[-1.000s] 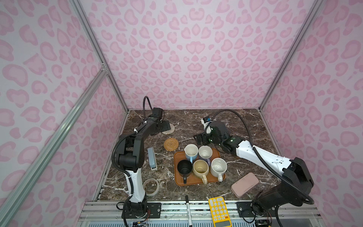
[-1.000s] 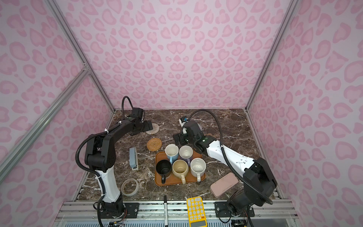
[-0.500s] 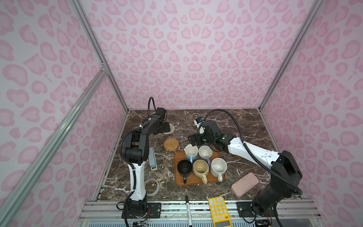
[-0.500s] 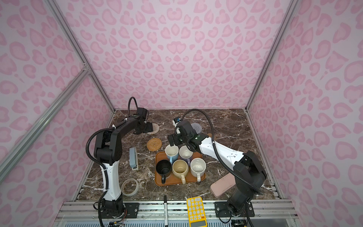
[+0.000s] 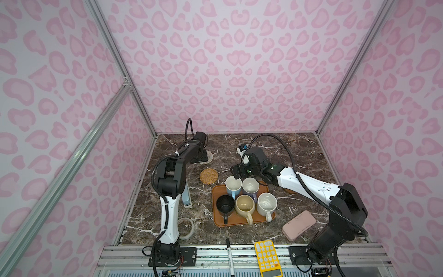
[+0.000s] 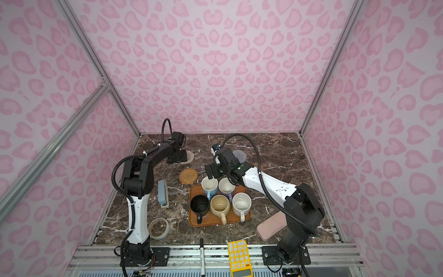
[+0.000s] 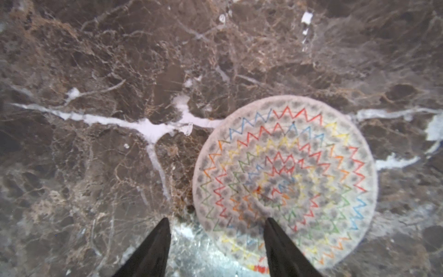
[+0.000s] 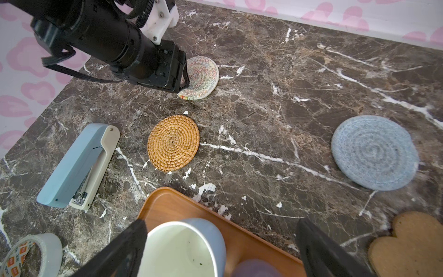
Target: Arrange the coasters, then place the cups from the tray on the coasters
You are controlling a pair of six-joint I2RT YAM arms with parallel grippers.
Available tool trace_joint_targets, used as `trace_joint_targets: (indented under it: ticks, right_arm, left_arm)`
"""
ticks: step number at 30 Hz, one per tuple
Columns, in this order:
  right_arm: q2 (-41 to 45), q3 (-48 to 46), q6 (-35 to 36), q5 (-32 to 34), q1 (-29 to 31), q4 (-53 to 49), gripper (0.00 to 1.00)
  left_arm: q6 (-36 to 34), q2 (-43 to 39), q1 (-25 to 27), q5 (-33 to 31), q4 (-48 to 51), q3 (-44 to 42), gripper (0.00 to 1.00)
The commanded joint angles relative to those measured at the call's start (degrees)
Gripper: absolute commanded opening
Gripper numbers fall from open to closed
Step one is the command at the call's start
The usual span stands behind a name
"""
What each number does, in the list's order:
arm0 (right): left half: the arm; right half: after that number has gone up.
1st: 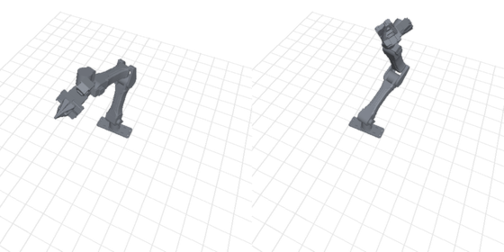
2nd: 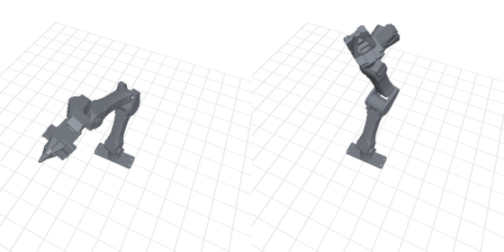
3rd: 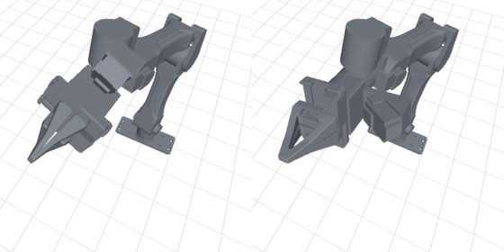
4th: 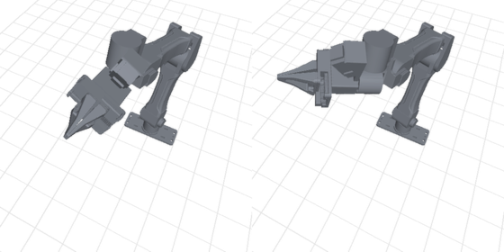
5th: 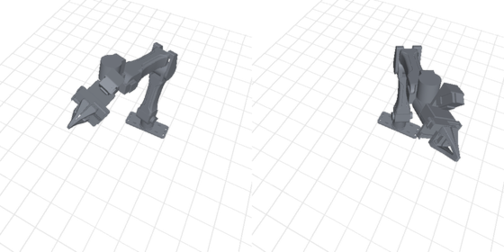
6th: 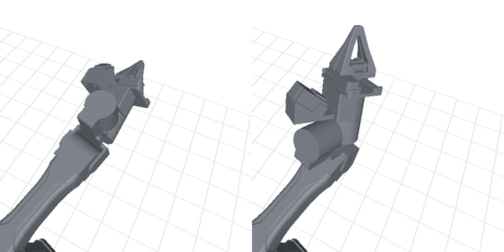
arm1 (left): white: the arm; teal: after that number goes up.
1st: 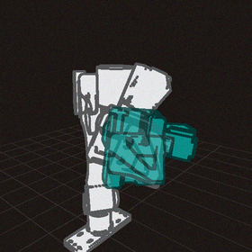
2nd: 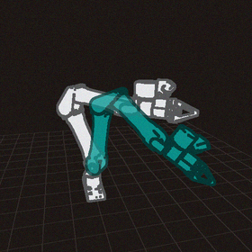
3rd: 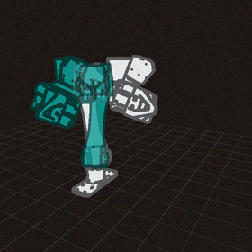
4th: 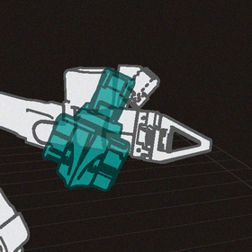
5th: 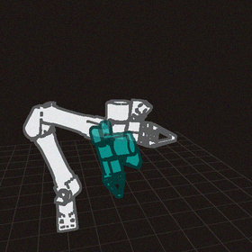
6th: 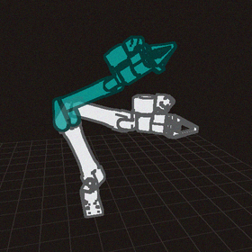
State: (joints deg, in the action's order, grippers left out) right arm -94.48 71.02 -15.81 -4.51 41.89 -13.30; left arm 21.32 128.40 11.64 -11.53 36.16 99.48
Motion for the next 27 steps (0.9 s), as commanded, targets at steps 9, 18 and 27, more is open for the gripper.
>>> trace_joint_targets:
  ticks: [9, 18, 27]
  right_arm:
    - [1.8, -1.1, -0.1, 0.6, 0.7, -1.0, 0.98]
    - [3.2, -1.8, -0.2, 0.7, 1.2, -1.1, 0.98]
    - [6.3, -2.9, 0.3, 3.1, 1.3, -2.4, 0.99]
  left_arm:
    - [1.8, -10.0, 0.0, 1.3, -0.6, -12.5, 0.59]
    - [3.6, -12.3, 0.6, 3.0, -0.4, -13.4, 0.59]
    - [7.6, -26.7, 0.9, 5.8, -6.1, -22.0, 0.64]
